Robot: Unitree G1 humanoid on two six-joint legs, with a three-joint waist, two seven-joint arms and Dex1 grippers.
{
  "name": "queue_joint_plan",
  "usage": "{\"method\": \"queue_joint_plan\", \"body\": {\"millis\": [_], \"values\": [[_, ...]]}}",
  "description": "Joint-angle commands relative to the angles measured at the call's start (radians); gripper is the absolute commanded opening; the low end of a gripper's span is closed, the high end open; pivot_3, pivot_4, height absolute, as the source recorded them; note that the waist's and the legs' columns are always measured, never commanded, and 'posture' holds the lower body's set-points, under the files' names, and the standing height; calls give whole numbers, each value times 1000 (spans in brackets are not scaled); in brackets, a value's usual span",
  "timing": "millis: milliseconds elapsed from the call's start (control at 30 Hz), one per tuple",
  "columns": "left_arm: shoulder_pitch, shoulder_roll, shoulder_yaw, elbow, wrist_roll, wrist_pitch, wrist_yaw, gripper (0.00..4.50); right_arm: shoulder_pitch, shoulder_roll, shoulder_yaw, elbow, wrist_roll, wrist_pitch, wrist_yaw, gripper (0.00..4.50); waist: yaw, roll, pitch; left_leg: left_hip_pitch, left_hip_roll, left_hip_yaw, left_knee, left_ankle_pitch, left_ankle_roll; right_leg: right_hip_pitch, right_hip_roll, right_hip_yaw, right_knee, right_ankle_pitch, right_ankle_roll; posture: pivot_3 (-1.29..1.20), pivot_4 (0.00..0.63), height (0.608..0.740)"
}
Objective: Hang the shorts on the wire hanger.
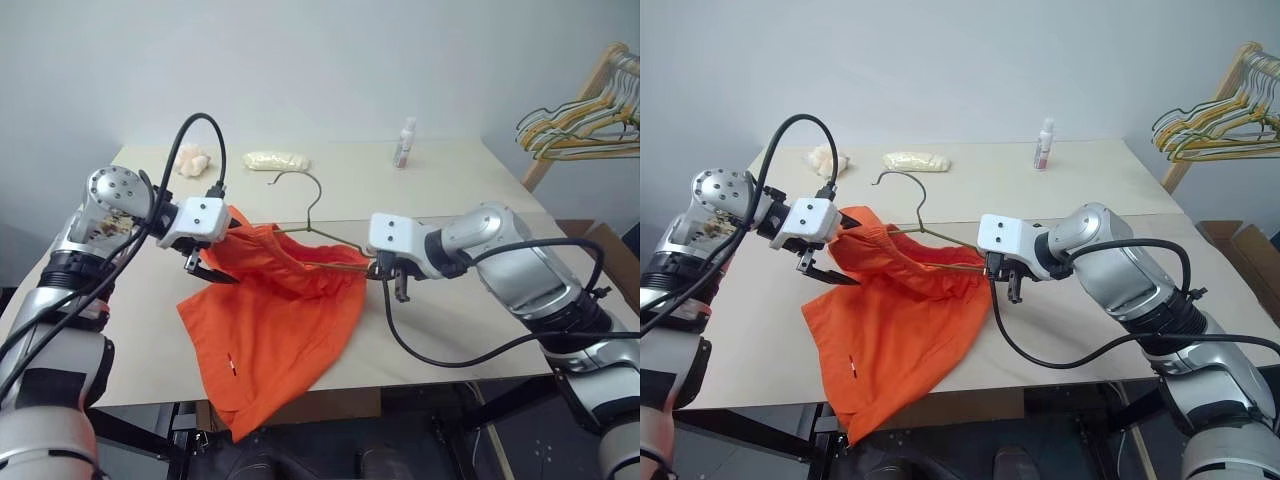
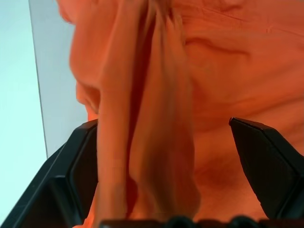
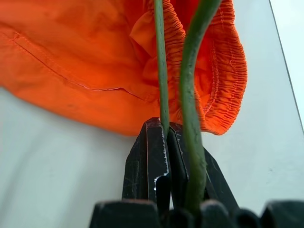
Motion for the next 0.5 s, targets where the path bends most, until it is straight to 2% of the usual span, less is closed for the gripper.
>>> {"method": "queue_joint_plan", "body": {"millis": [33,400,500], "values": [[-43,-18,22,36,44,-38,27,3596,-43,9,-27,-33,15,11,4,0,0,0,0,0,0,0,0,0,0,0,0,0,0,0,0,-104,0,740],[-60,-52,53,88,69,-58,32,105,-55,14,-32,-37,32,33,7,0,-20,0,0,-5,0,-2,2,1,-2,-4,0,0,1,0,0,-109,0,740],[-63,-58,62,83,59,-35,17,49,-56,8,-27,-37,29,17,9,0,-23,0,0,-5,0,-4,2,1,-2,-4,0,0,1,0,0,-110,0,740]]}}
